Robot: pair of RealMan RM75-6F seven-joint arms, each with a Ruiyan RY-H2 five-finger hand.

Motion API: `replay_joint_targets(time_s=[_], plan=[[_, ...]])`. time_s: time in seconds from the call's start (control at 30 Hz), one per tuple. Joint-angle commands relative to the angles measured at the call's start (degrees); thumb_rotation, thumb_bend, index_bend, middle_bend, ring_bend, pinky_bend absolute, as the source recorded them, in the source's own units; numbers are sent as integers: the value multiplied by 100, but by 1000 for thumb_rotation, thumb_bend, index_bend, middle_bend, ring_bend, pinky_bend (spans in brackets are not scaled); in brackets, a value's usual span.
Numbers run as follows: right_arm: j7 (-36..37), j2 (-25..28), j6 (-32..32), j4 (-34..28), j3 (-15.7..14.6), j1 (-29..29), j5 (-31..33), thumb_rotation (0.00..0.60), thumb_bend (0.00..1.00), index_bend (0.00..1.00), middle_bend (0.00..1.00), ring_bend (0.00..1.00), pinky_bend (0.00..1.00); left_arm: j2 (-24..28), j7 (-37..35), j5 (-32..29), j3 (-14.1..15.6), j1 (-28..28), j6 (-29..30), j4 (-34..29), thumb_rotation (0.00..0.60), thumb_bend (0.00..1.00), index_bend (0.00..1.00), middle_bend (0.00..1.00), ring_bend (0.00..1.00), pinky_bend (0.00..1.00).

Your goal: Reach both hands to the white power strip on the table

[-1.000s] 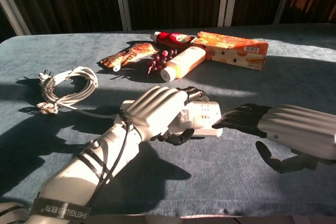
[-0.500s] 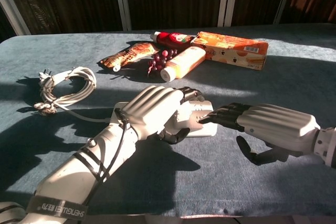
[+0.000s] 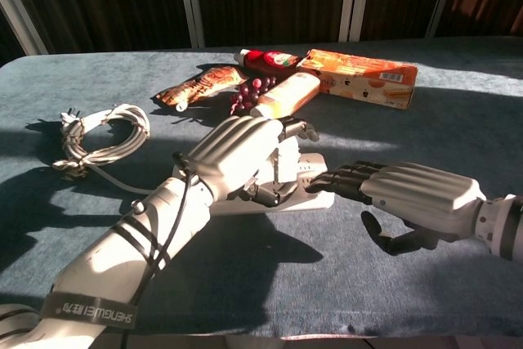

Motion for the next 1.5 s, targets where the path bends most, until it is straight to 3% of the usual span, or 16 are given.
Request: replay_joint_targets(time_s=[0.03,0.27,0.43,0.5,0.67,0.97,1.07,1.17,1.27,1.5], plan=[[-44,60,95,-58,9,-9,13,600,933,154,190,50,123,154,59,39,-98,-59,89,-211,600,532,274,407,396,492],[-125,469,821,-294,-30,-181,-214,600,920,135,190,51,123,916,216,57,-233,82,389,-942,600,524,274,404,397,483],[-72,727,1128,-461,-49,-298,-264,600,703,94,188,50,121,1295,294,33,-186,228,464,-1167,600,510,265,394,392,454],[202,1217,1856,-767,11,-579,-312,600,622,75,185,50,119,1849,279,-210,-12,679,557,-1303,600,489,247,378,378,436],[444,1850,2463,-1128,-49,-858,-450,600,605,55,176,42,118,2596,-100,-602,302,1166,303,-1467,600,457,208,337,340,365],[197,2196,2652,-1400,-118,-1094,-495,600,604,30,164,28,117,2883,-507,-736,609,1496,64,-1115,600,443,183,311,319,323],[130,2226,2608,-1421,-101,-1130,-430,600,604,20,157,23,117,2962,-634,-705,709,1591,44,-1190,600,432,148,259,247,265],[56,2231,2574,-1446,-94,-1161,-404,600,603,13,154,21,117,2963,-684,-667,761,1636,31,-1199,600,414,44,130,113,215],[2,2236,2545,-1472,-95,-1192,-387,600,603,9,154,21,118,2935,-612,-674,806,1667,-30,-1237,600,388,0,13,11,194],[-91,2440,2707,-1526,-139,-1473,-225,600,603,0,123,2,109,3129,-571,-336,902,1783,331,-1525,600,367,0,0,0,176]])
